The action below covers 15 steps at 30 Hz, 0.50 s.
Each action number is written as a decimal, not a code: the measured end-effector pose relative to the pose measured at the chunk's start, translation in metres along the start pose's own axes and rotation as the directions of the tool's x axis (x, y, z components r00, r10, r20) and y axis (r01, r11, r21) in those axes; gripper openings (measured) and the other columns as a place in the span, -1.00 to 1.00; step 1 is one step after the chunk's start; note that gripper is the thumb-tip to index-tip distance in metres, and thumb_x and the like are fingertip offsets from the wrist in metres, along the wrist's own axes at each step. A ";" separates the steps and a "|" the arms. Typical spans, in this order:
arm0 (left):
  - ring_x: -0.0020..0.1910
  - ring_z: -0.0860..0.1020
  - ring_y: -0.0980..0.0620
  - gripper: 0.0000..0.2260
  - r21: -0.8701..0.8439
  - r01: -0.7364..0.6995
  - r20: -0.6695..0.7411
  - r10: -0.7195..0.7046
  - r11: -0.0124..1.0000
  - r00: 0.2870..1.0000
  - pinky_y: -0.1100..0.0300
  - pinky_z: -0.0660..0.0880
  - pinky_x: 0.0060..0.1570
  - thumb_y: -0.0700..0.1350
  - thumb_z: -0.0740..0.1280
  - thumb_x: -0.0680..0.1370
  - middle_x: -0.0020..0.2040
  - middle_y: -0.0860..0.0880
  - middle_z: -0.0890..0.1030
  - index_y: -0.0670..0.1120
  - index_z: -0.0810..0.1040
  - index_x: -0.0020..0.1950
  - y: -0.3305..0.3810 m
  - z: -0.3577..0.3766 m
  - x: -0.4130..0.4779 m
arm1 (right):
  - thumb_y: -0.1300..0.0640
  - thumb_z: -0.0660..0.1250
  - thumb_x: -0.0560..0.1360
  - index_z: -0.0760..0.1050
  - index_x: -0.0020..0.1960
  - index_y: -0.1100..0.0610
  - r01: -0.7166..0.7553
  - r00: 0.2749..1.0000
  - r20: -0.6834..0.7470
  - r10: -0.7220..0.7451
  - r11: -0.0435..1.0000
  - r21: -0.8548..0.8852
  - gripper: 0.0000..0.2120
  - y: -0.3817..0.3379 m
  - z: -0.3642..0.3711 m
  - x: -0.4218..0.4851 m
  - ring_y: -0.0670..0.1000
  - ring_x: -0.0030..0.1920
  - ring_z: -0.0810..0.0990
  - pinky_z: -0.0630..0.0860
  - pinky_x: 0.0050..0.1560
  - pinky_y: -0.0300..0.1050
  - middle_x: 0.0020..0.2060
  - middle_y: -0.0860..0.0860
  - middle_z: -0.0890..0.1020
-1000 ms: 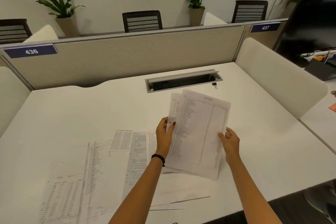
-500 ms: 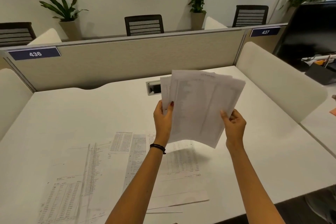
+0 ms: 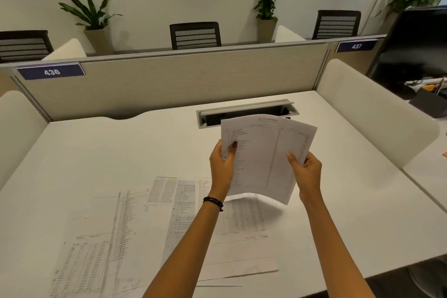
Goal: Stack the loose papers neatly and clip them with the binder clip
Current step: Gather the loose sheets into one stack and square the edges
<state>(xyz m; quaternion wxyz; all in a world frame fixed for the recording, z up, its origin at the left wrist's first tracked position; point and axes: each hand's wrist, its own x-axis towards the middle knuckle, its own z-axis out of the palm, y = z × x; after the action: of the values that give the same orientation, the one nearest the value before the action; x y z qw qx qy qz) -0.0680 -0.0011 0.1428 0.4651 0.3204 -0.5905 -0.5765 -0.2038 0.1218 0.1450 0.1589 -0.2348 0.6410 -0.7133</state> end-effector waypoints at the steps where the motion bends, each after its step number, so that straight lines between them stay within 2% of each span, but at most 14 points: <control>1: -0.14 0.62 0.00 -0.85 -0.003 -0.008 0.002 0.008 1.000 1.000 0.31 0.59 -0.28 -0.06 0.24 0.57 0.00 -0.01 0.61 -0.04 0.47 0.11 0.000 0.000 0.001 | 0.21 0.33 0.48 0.53 0.01 0.16 0.006 1.000 0.006 -0.006 1.000 -0.006 -0.88 -0.001 -0.001 0.000 -0.10 -0.21 0.61 0.55 -0.31 -0.33 -0.12 -0.09 0.62; 7: -0.05 0.61 -0.01 -0.85 0.060 0.032 0.056 -0.035 0.998 0.998 0.24 0.61 -0.17 -0.08 0.24 0.57 0.04 -0.01 0.59 -0.05 0.46 0.12 -0.028 -0.010 -0.010 | 0.20 0.36 0.46 0.54 -0.01 0.15 -0.051 0.998 0.038 0.053 0.998 -0.043 -0.88 0.020 -0.008 -0.004 0.00 -0.12 0.63 0.58 -0.27 -0.30 -0.11 -0.01 0.64; 10: -0.05 0.61 0.01 -0.89 0.091 0.047 0.057 -0.053 0.995 0.997 0.30 0.60 -0.17 -0.10 0.22 0.58 -0.01 0.03 0.60 -0.06 0.48 0.08 -0.044 -0.019 -0.015 | 0.21 0.34 0.47 0.54 0.00 0.15 -0.042 0.998 0.045 0.047 0.995 -0.091 -0.89 0.029 -0.010 -0.007 0.04 -0.09 0.62 0.59 -0.25 -0.30 -0.10 -0.02 0.63; 15: -0.12 0.63 0.09 -0.91 0.115 0.045 -0.009 -0.044 0.992 0.999 0.37 0.57 -0.18 -0.13 0.24 0.57 -0.07 -0.01 0.64 -0.07 0.53 0.01 -0.050 -0.028 -0.009 | 0.21 0.33 0.48 0.55 -0.04 0.08 -0.015 0.999 0.028 0.019 0.990 -0.141 -0.91 0.024 -0.007 -0.004 0.05 -0.13 0.63 0.60 -0.16 -0.11 -0.13 -0.03 0.64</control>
<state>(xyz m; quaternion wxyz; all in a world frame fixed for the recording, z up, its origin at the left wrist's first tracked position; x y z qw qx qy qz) -0.0470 -0.0096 0.0896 0.4348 0.3618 -0.6139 -0.5506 -0.2065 0.1268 0.1204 0.1576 -0.2504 0.6892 -0.6615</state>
